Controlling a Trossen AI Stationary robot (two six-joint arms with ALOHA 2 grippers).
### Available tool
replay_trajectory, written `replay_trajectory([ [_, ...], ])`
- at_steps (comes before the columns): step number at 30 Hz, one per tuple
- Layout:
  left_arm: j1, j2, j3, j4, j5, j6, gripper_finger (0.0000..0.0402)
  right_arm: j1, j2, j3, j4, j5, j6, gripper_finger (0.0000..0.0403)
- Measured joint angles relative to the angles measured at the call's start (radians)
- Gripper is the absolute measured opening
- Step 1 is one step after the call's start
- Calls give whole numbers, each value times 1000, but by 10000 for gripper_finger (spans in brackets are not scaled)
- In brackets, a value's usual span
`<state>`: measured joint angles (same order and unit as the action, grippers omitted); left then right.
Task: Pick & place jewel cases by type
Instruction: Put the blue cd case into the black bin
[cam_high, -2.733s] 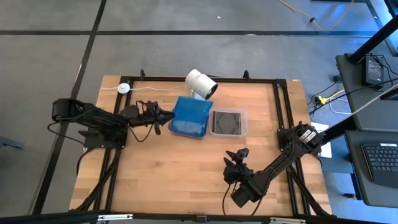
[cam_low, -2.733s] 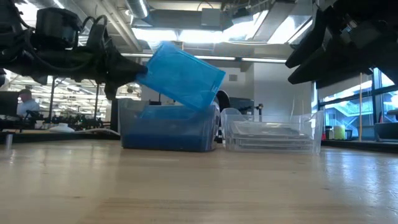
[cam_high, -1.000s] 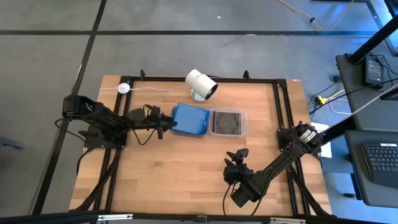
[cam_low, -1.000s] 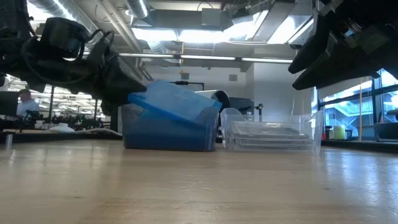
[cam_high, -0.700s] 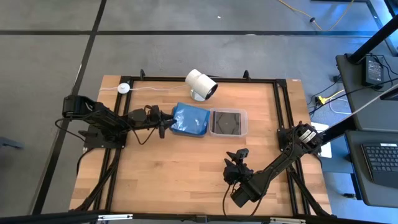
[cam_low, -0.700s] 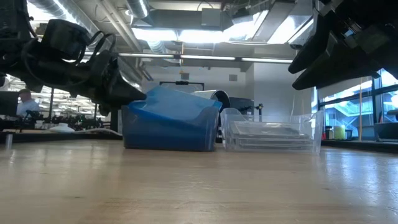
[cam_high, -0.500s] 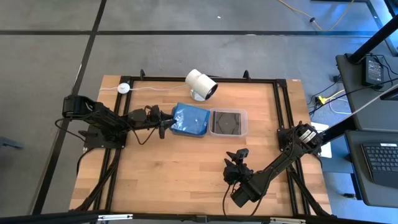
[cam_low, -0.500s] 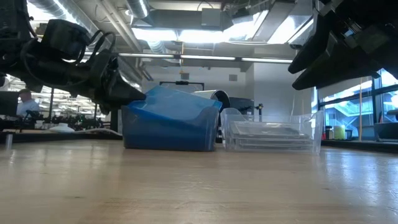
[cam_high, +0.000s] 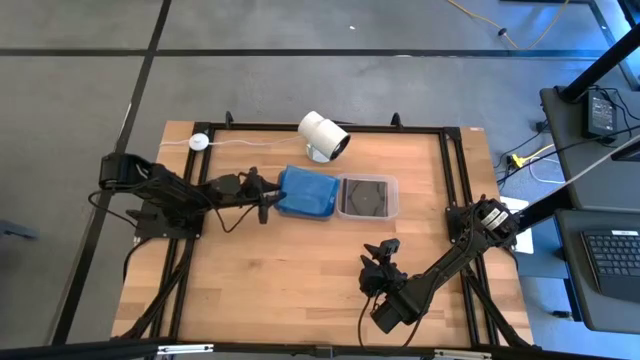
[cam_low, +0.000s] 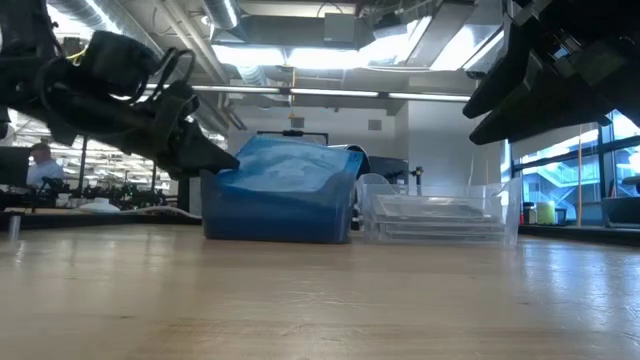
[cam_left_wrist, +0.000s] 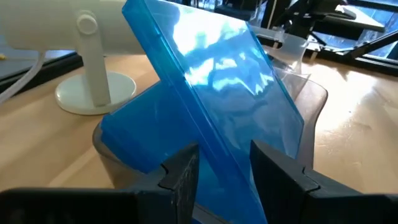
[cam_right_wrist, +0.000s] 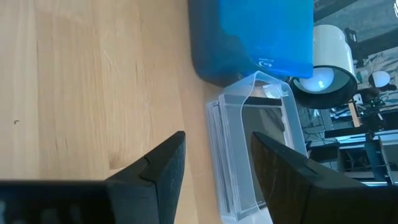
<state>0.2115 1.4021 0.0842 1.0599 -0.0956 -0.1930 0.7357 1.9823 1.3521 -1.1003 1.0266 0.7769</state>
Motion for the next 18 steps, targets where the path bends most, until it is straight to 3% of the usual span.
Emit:
replay_trajectory([
  [7, 8, -7, 102, -201, 12, -7, 137, 0, 0, 0, 1, 0, 0, 185],
  [10, 31, -30, 137, -293, 69, -10, 138, 0, 0, 0, 2, 0, 0, 185],
  [18, 73, -170, 207, -599, 126, -11, 138, 0, 0, 0, 2, -8, 0, 185],
])
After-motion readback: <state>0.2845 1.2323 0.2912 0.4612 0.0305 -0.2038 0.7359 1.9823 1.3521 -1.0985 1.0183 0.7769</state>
